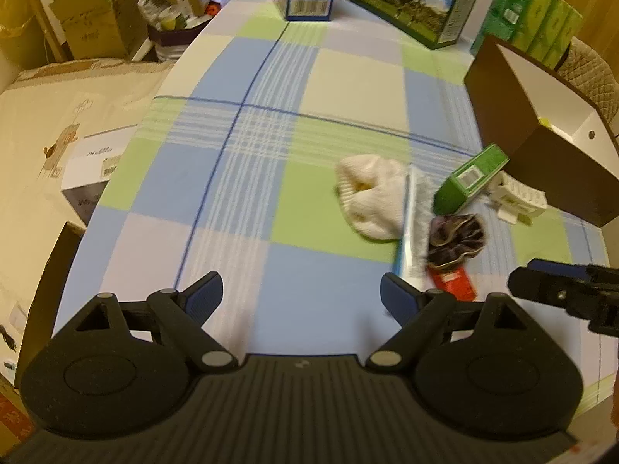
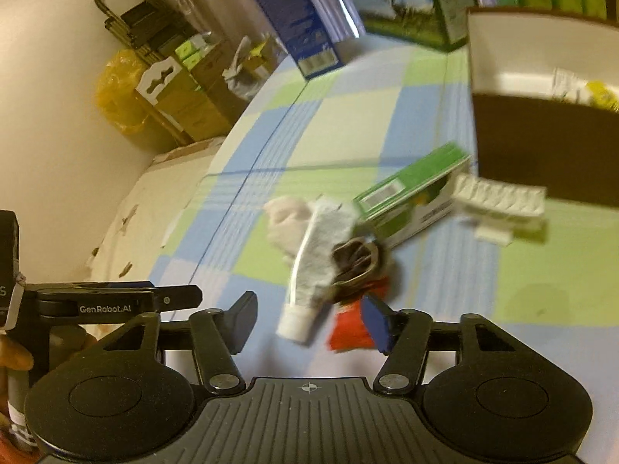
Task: Organize objects
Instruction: 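Move left tool to white towel while right tool grasps white toothpaste tube, then close left tool on white towel while right tool lifts toothpaste tube, then carry towel with left tool while right tool carries toothpaste tube into brown box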
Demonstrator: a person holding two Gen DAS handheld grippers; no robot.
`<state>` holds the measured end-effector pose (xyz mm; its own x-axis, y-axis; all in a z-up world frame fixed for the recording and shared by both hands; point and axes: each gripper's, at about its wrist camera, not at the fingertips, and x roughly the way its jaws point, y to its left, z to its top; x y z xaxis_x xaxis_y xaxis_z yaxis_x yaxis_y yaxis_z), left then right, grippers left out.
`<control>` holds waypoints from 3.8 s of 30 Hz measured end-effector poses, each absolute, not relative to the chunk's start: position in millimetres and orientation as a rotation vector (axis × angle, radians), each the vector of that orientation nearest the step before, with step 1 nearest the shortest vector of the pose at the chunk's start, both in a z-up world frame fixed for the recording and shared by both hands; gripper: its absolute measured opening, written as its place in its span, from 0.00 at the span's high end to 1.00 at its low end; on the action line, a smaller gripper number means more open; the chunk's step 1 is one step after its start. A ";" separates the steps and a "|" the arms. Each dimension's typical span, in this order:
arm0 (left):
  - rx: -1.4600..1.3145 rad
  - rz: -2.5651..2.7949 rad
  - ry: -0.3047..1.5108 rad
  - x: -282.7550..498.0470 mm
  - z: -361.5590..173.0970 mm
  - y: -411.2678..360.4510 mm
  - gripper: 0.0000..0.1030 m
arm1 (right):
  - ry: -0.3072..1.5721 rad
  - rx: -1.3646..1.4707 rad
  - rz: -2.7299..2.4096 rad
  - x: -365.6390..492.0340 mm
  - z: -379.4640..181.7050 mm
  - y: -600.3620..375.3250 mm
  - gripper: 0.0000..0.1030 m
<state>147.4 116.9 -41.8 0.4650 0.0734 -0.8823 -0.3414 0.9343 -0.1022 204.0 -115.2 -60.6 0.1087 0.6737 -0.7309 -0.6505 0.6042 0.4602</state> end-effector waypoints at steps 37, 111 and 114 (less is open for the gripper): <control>-0.256 0.184 1.113 161.5 -72.3 161.6 0.16 | 1.119 0.110 0.832 204.6 -109.6 -66.3 0.68; -0.252 0.047 0.934 251.9 -8.7 73.4 0.62 | 0.883 0.222 0.585 272.2 -21.2 -240.0 0.68; -0.245 0.013 0.906 257.1 4.2 56.2 0.62 | 0.873 0.221 0.593 277.3 -17.7 -245.4 0.68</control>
